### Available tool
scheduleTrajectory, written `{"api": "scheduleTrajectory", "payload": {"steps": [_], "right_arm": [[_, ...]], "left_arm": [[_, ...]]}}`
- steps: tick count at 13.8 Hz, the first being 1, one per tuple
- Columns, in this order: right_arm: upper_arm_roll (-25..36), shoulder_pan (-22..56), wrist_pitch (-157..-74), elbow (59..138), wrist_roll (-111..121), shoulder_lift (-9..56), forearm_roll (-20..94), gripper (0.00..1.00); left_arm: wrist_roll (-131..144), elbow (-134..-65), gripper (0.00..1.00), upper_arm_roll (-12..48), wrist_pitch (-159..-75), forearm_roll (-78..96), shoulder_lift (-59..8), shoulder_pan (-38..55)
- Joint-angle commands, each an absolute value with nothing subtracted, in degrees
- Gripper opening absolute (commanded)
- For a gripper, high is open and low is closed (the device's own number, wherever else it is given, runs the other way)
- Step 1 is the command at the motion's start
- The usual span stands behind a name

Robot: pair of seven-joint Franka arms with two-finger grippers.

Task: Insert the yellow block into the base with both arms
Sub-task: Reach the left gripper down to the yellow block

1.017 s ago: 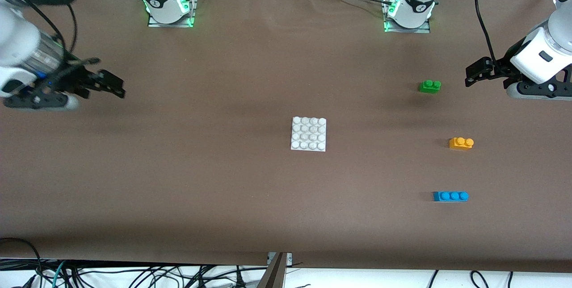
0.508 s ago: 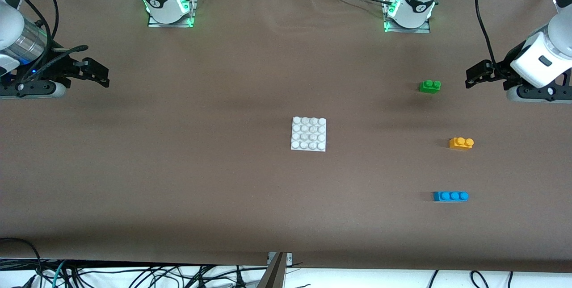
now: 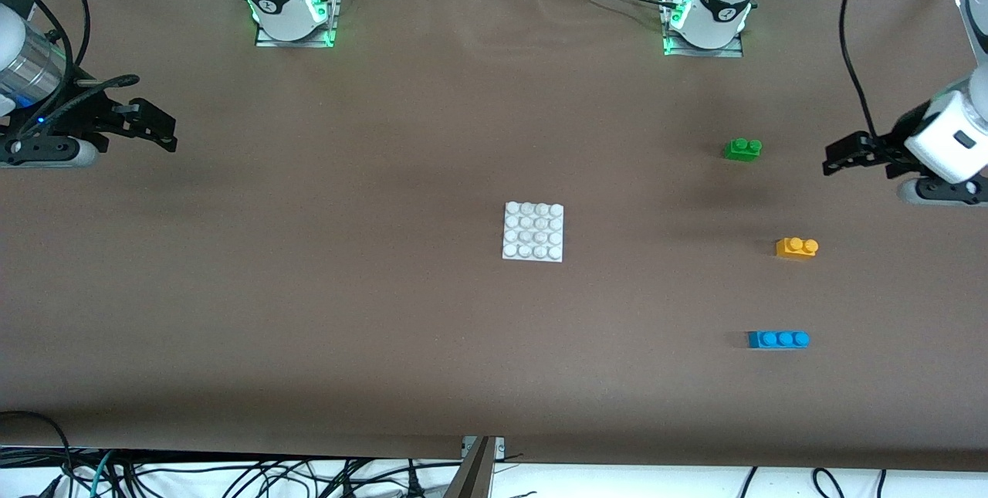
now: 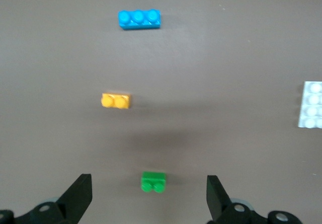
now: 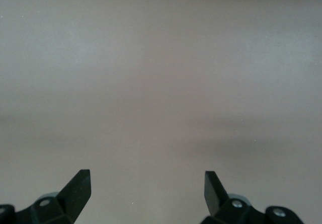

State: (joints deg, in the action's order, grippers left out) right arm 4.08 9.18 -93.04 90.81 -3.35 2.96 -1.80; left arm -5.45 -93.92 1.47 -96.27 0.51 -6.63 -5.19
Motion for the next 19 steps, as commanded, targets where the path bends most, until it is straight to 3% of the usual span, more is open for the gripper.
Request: {"api": "scheduleTrajectory", "payload": {"steps": [1,11,15,19], "right_arm": [[3.8,8.8,-91.9,88.8,-3.1,3.9,-2.6,1.0],[4.0,8.6,-91.8,88.3,-3.9,4.7,-2.1,1.0],[4.3,8.5,-91.8,88.3,-3.8,4.8,-2.1,1.0],[4.8,8.5,-91.8,88.4,-3.8,5.3,-2.0,1.0]], "left_arm": [[-9.2,-94.3,1.0,1.8,-100.6,-0.1,-10.0,-7.3],[-16.0,-118.4,1.0,1.8,-136.2,-5.2,-16.4,-9.8],[-23.2,-119.4,1.0,1.8,-147.8,-5.2,-22.4,-14.1],[-22.2,-120.9,1.0,2.2,-151.4,-4.6,-24.5,-14.2]]}}
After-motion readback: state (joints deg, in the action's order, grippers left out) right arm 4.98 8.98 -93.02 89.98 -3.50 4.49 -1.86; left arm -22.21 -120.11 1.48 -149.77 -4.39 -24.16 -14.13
